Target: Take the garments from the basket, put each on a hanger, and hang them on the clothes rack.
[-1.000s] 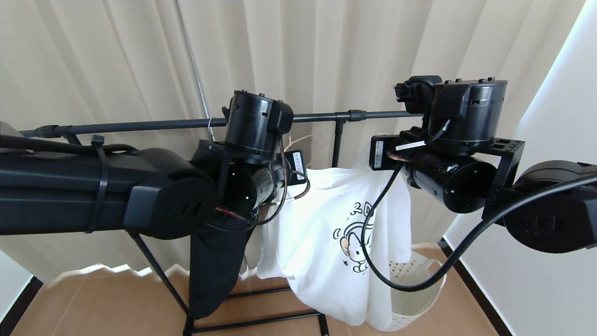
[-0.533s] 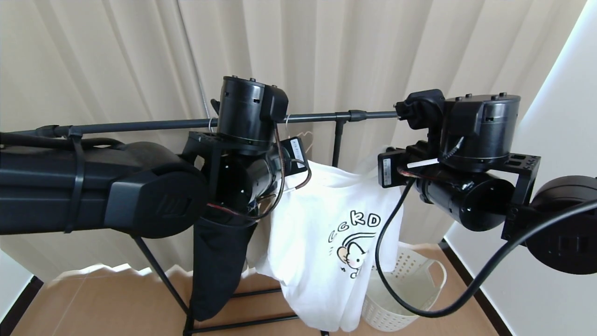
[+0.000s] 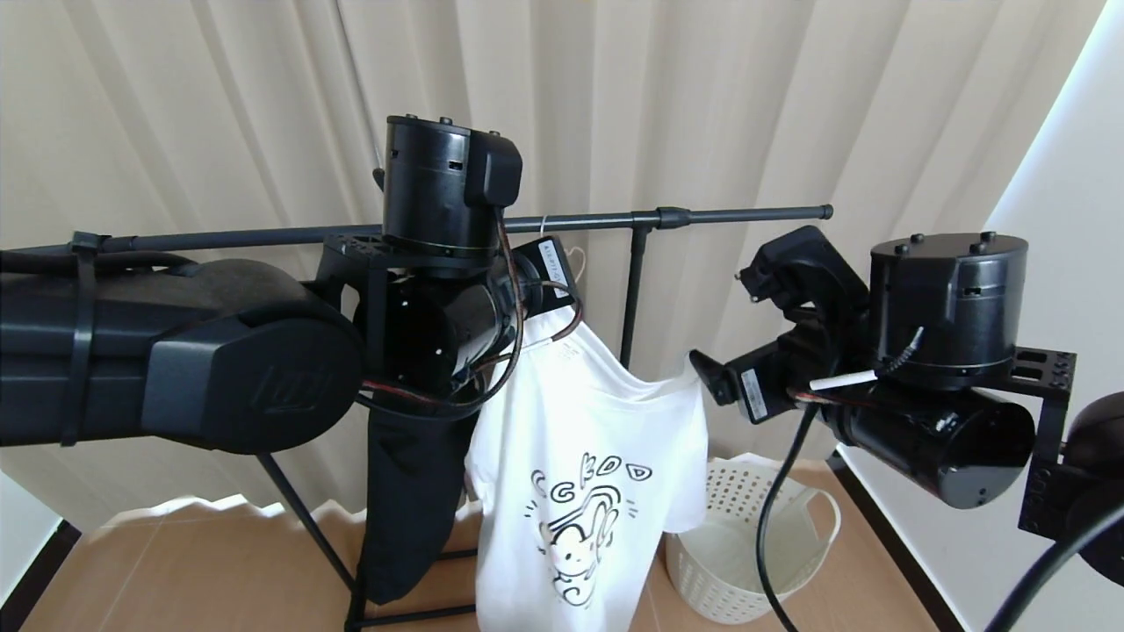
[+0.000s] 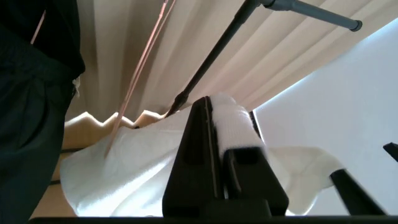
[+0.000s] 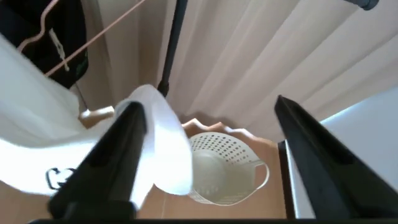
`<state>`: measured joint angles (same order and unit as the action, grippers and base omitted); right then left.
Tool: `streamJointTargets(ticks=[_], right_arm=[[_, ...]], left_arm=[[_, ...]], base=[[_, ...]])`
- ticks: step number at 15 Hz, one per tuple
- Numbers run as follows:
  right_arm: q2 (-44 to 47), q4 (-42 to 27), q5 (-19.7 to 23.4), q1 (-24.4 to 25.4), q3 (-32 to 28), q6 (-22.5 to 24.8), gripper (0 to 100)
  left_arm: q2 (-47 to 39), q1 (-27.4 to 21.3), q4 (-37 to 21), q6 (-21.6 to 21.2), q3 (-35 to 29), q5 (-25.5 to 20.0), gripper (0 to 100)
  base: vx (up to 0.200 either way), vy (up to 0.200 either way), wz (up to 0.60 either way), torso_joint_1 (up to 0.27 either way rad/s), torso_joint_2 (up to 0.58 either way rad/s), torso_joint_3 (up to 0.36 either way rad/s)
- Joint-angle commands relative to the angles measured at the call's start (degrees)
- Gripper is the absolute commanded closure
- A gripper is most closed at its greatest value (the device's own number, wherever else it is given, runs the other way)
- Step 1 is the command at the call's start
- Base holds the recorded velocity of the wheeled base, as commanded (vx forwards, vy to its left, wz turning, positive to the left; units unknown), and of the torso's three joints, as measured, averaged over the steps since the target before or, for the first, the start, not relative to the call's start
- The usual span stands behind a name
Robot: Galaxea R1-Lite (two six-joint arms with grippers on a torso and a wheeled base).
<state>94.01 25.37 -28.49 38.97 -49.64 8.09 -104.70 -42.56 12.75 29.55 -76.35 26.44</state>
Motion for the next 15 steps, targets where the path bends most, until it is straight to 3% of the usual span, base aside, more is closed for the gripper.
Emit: streamJointTargets(ticks=[1, 2, 5, 7, 8, 9, 11, 12, 14, 15], right_arm=[[-2.8, 0.1, 3.7, 0.0, 4.0, 1.7, 0], [-4.7, 0.4, 10.6, -0.2, 6.9, 4.2, 0], [-7.3, 0.5, 24.0, -1.4, 11.5, 7.2, 0], [-8.0, 0.7, 31.7, -1.5, 12.5, 7.5, 0], [-7.1, 0.9, 33.3, -1.4, 11.8, 7.4, 0], [-5.1, 1.4, 33.4, -1.2, 10.8, 6.0, 0], [-0.6, 7.4, 30.2, 3.3, 7.9, -4.7, 0], [0.5, 9.1, 27.3, 4.7, 6.8, -7.8, 0], [7.1, 10.9, 14.5, 8.2, 0.2, -13.2, 0], [7.5, 10.9, 13.6, 8.6, -0.5, -13.9, 0]], left_arm=[[0.4, -0.1, 0.0, 0.0, 0.0, 0.0, 100], [0.5, -0.2, 0.0, 0.0, -0.2, 0.1, 100], [0.7, -0.2, 0.1, 0.0, -0.6, 0.6, 100], [0.8, -0.2, 0.2, 0.0, -0.6, 1.2, 100], [0.7, -0.3, 0.1, -0.1, -0.4, 1.3, 100], [0.7, -1.0, 0.1, -0.1, -0.2, 1.3, 100], [0.7, -1.5, 0.1, -0.2, 0.0, 1.4, 100], [0.7, -1.5, 0.1, -0.2, 0.0, 1.4, 100], [0.7, -1.7, 0.1, -0.2, 0.1, 1.5, 100], [0.6, -1.7, 0.1, -0.2, 0.2, 1.5, 100]], base=[[0.000, 0.000, 0.00, 0.000, 0.00, 0.000], [0.000, 0.000, 0.00, 0.000, 0.00, 0.000], [0.000, 0.000, 0.00, 0.000, 0.00, 0.000], [0.000, 0.000, 0.00, 0.000, 0.00, 0.000], [0.000, 0.000, 0.00, 0.000, 0.00, 0.000], [0.000, 0.000, 0.00, 0.000, 0.00, 0.000], [0.000, 0.000, 0.00, 0.000, 0.00, 0.000], [0.000, 0.000, 0.00, 0.000, 0.00, 0.000], [0.000, 0.000, 0.00, 0.000, 0.00, 0.000], [0.000, 0.000, 0.00, 0.000, 0.00, 0.000]])
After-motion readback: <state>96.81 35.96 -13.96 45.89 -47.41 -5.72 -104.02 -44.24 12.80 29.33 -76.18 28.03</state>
